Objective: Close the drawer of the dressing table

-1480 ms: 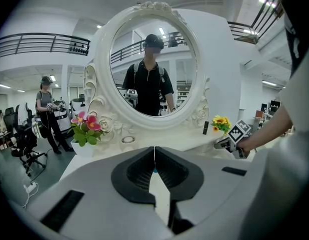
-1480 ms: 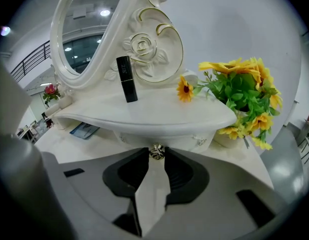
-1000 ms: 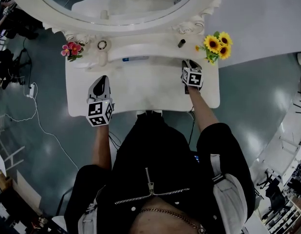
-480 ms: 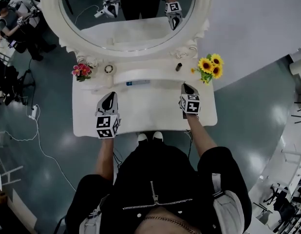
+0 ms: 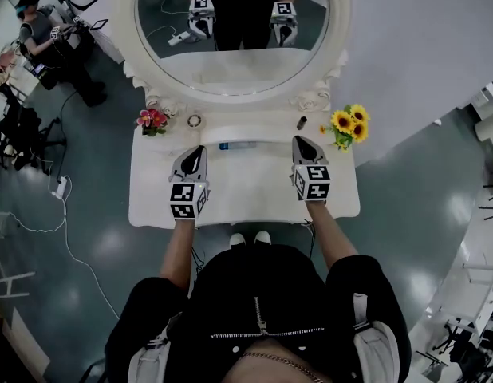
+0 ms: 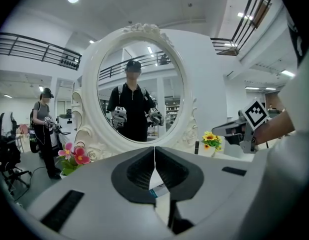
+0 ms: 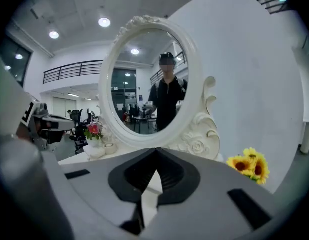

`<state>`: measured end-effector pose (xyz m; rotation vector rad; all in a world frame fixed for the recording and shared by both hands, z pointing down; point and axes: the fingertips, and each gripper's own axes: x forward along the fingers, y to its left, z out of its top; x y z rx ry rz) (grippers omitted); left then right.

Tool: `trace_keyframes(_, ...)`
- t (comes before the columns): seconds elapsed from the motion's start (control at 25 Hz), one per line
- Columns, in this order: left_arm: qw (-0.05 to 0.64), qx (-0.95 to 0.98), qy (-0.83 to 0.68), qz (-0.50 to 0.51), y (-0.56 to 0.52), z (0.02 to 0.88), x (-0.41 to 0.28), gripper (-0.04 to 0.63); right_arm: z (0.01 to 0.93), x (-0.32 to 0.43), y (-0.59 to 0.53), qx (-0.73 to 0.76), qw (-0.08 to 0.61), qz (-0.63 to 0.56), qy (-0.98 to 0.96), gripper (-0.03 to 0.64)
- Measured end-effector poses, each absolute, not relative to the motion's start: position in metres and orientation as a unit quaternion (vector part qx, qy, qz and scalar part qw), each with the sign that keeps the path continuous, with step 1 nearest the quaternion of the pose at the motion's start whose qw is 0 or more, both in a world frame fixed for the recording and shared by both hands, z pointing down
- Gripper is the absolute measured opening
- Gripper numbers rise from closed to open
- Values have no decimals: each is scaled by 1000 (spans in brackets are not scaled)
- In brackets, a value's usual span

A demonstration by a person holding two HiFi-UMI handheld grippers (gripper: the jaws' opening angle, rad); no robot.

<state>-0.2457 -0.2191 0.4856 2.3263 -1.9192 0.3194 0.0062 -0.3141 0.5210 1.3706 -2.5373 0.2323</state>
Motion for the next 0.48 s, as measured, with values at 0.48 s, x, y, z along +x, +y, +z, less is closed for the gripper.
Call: trace_keyframes(0.48, 40, 767, -633, 97, -219, 474, -247, 22, 488, -18, -293, 455, 104, 28, -884, 3)
